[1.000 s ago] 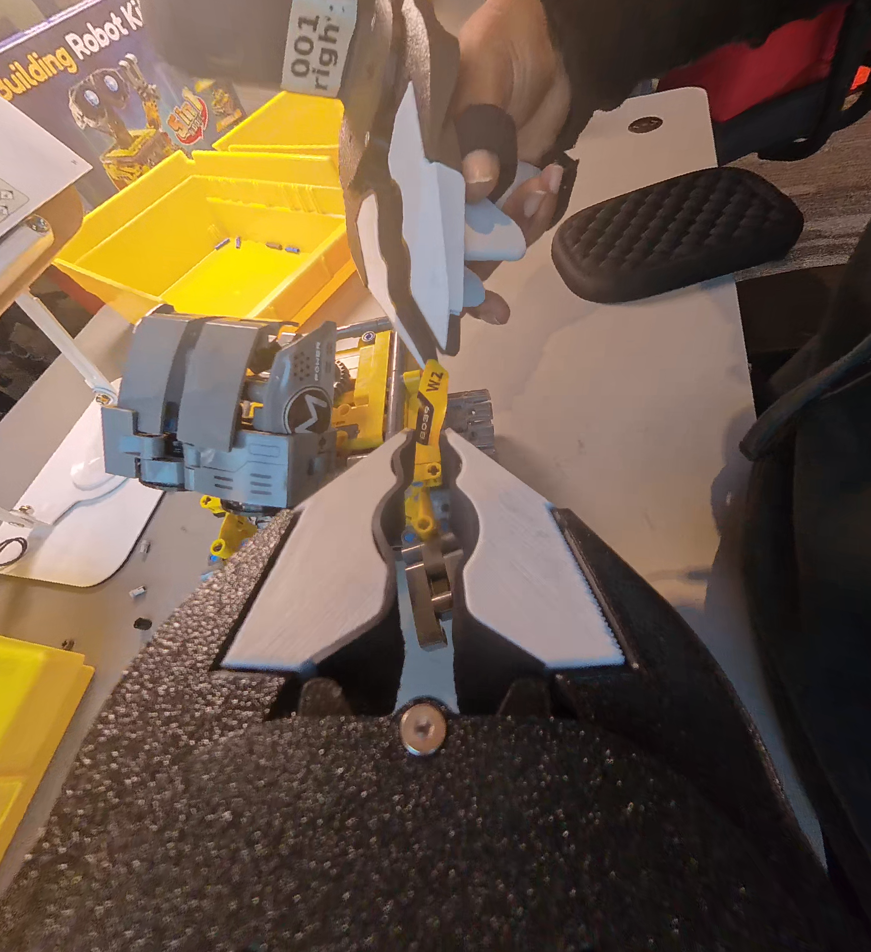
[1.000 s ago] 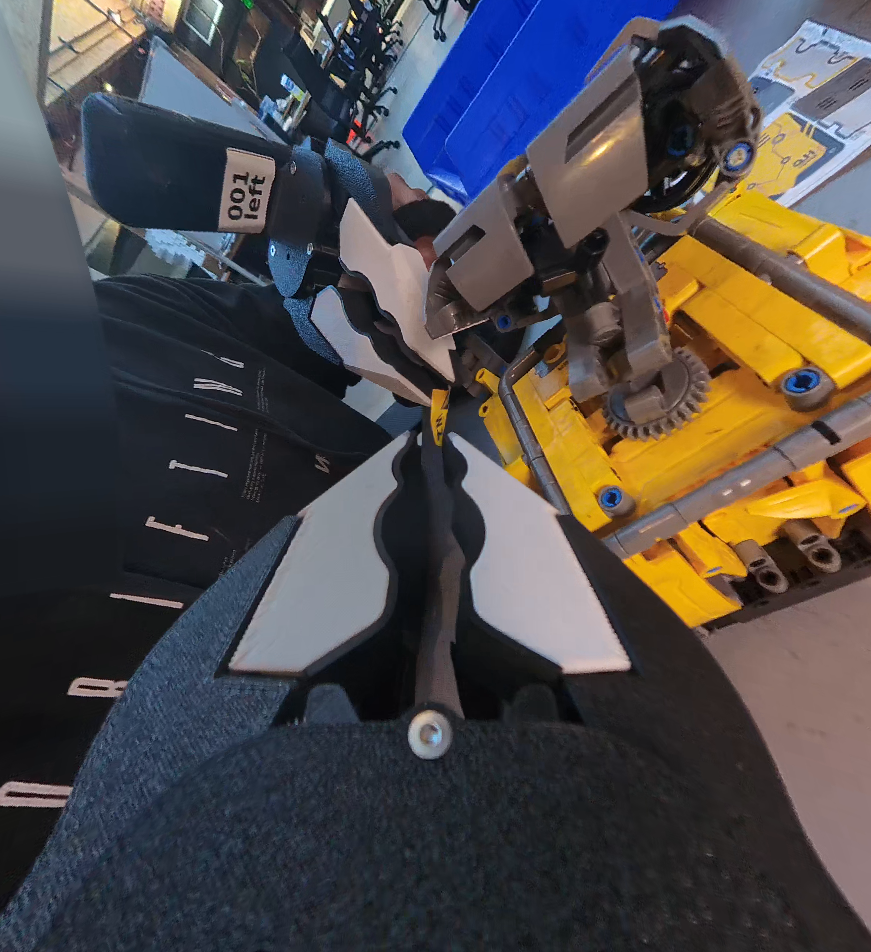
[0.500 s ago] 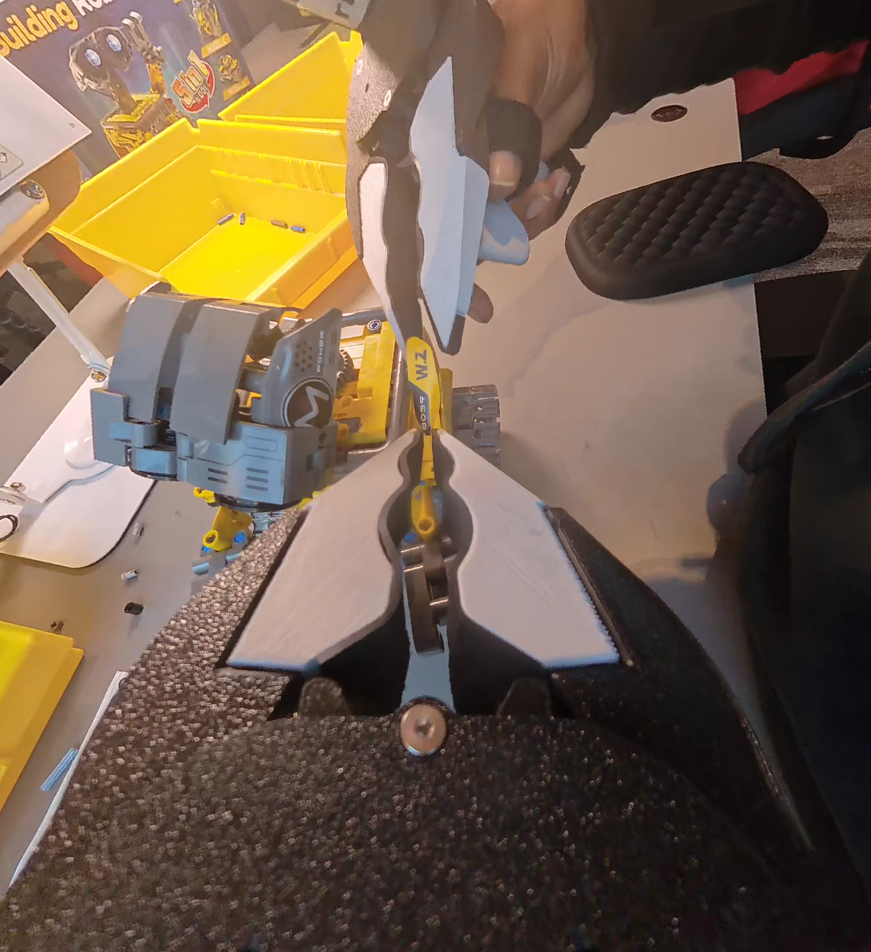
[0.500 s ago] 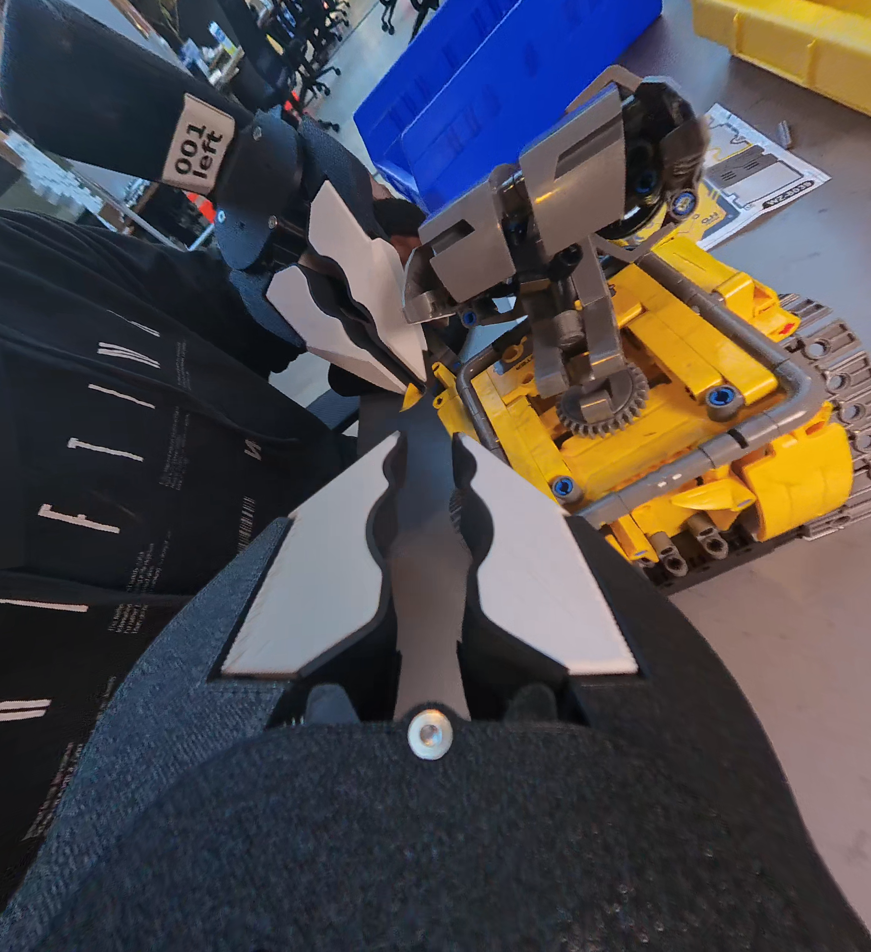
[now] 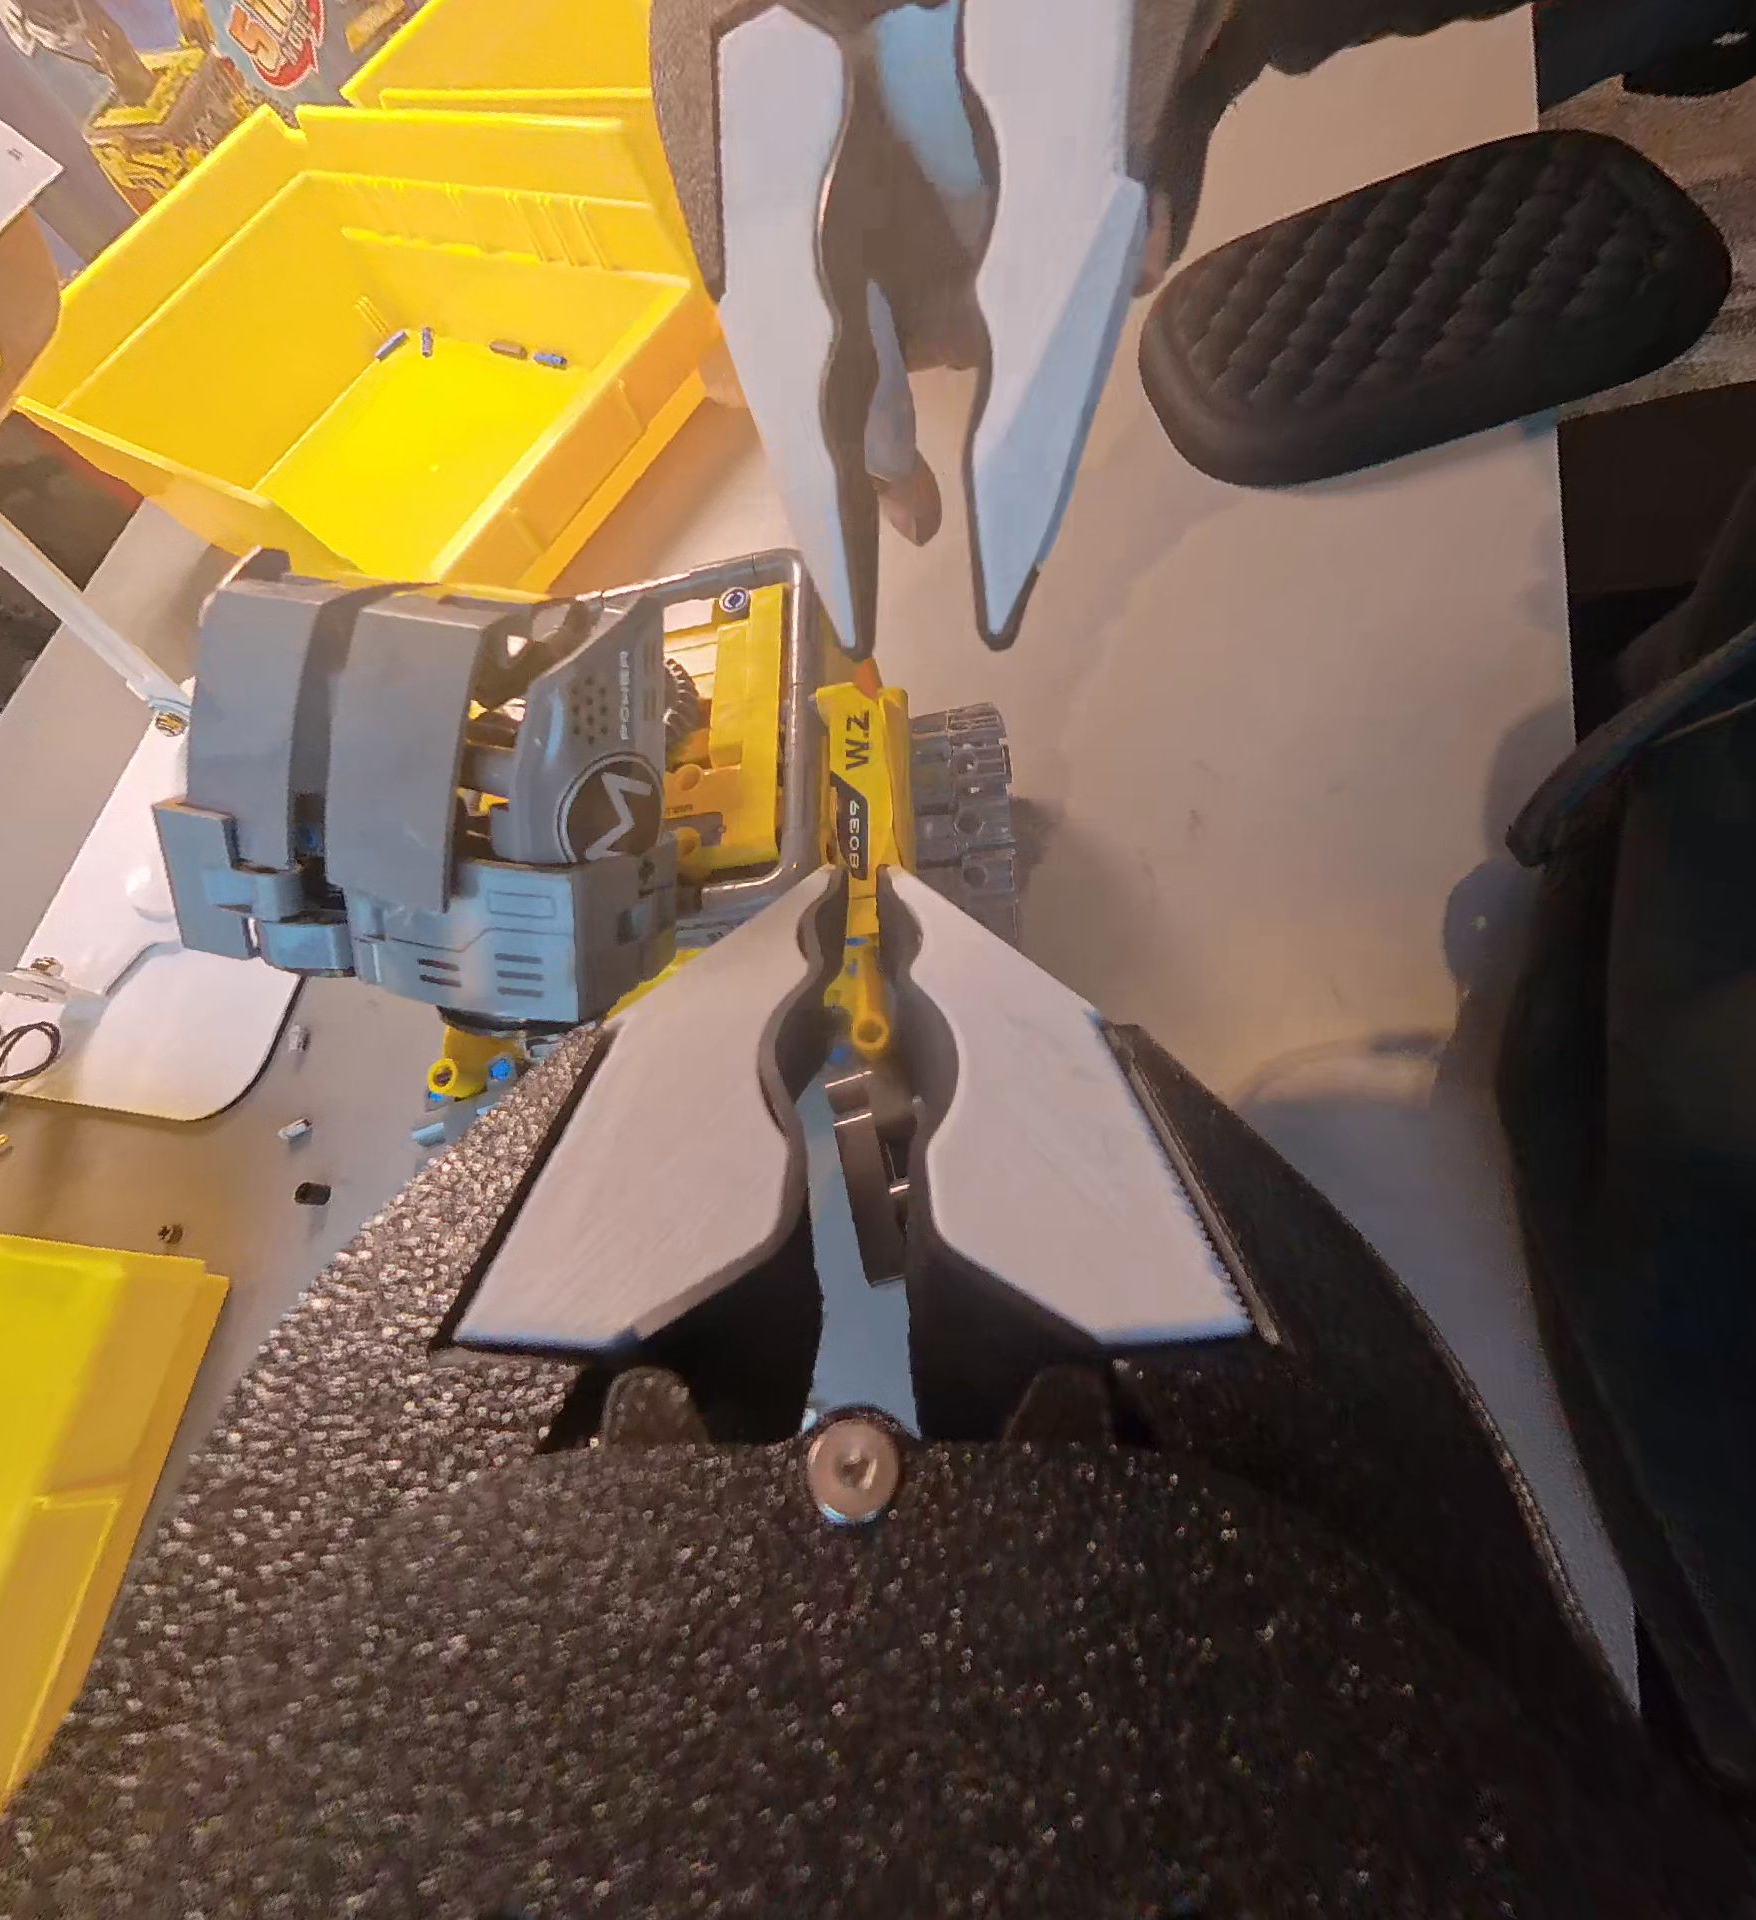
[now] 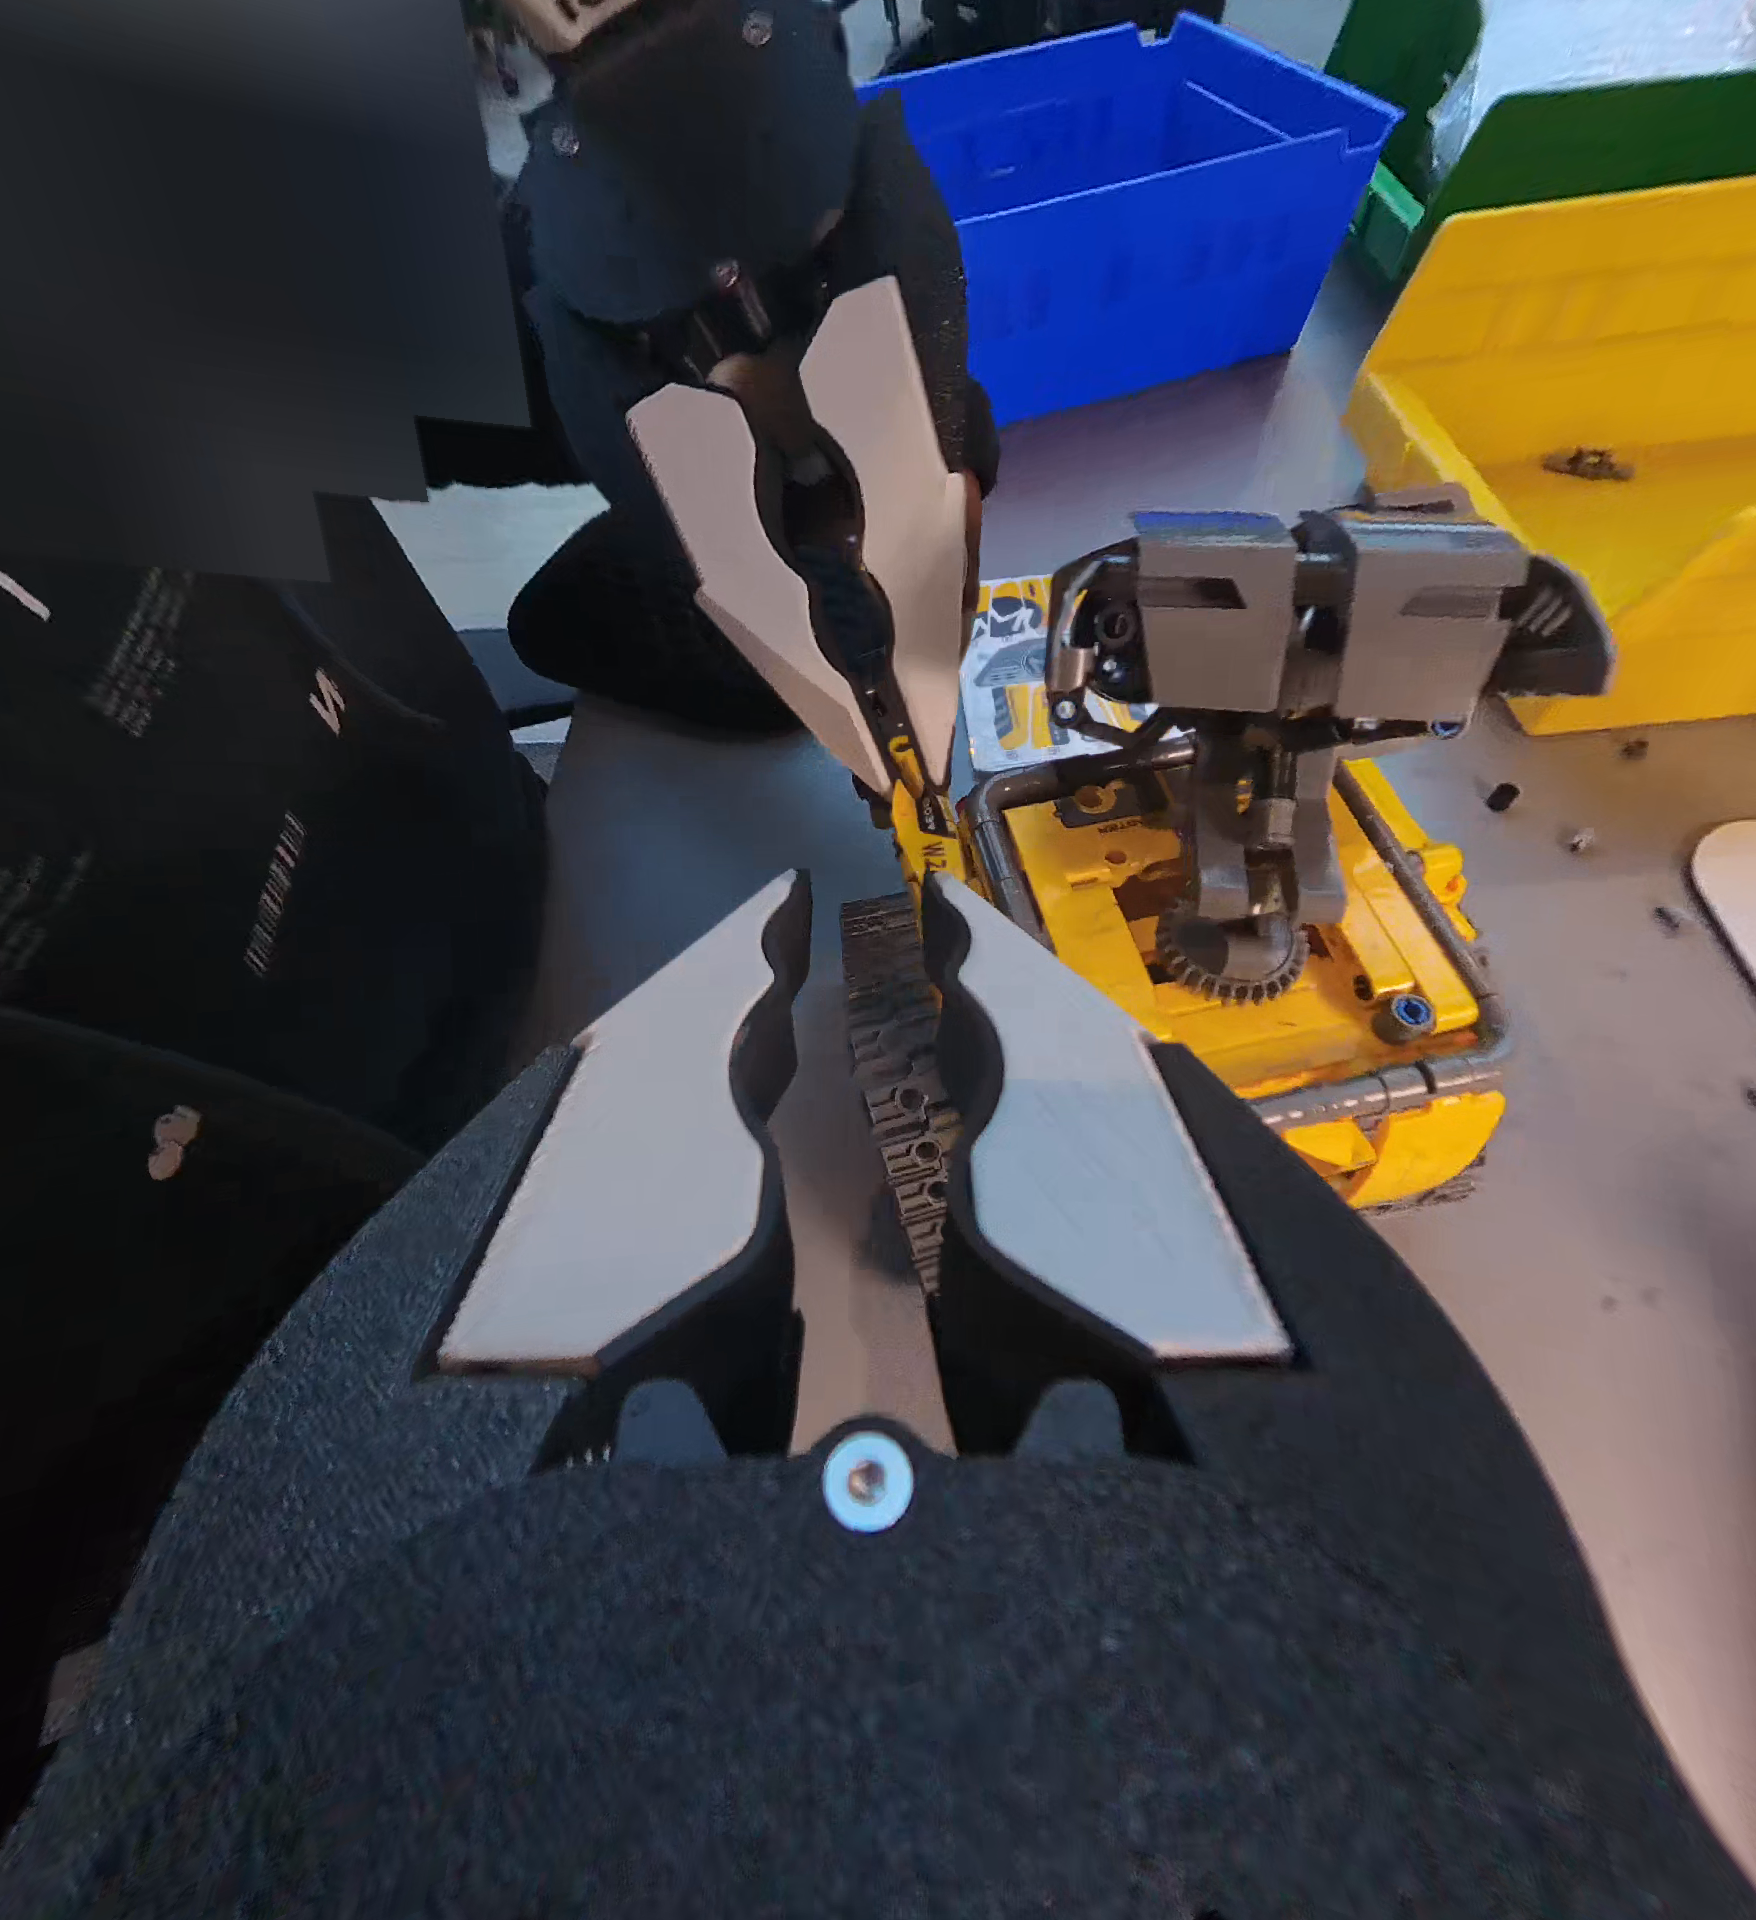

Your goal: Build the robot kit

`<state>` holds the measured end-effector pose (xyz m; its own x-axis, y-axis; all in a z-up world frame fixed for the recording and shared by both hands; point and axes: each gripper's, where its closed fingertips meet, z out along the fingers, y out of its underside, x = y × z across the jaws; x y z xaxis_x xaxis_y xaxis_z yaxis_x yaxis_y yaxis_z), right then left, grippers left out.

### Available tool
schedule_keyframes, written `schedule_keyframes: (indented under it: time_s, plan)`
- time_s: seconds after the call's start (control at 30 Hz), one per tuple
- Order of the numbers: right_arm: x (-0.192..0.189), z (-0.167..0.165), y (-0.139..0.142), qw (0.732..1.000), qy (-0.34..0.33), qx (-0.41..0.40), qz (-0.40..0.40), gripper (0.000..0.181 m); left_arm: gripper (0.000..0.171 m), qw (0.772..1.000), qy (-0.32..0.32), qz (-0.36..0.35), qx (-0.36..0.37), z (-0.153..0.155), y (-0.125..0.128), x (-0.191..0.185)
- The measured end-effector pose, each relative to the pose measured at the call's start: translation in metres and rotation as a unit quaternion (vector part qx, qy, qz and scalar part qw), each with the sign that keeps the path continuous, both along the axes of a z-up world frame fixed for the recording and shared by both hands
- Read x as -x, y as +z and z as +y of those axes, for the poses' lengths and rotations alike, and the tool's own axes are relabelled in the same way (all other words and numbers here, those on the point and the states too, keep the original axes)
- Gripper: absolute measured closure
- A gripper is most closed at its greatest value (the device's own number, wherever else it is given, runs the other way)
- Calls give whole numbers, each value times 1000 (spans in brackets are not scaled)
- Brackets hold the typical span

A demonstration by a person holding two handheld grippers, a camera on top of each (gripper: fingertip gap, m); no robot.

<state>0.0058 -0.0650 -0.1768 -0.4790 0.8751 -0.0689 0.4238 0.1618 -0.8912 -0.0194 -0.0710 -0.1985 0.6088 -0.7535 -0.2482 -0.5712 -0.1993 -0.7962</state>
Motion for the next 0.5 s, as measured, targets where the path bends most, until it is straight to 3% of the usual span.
schedule_keyframes:
  time_s: [0.5]
  plan:
    - [7,-11,-18,983,-26,-178,47,161,166,997,20,33,63,1,-5,2]
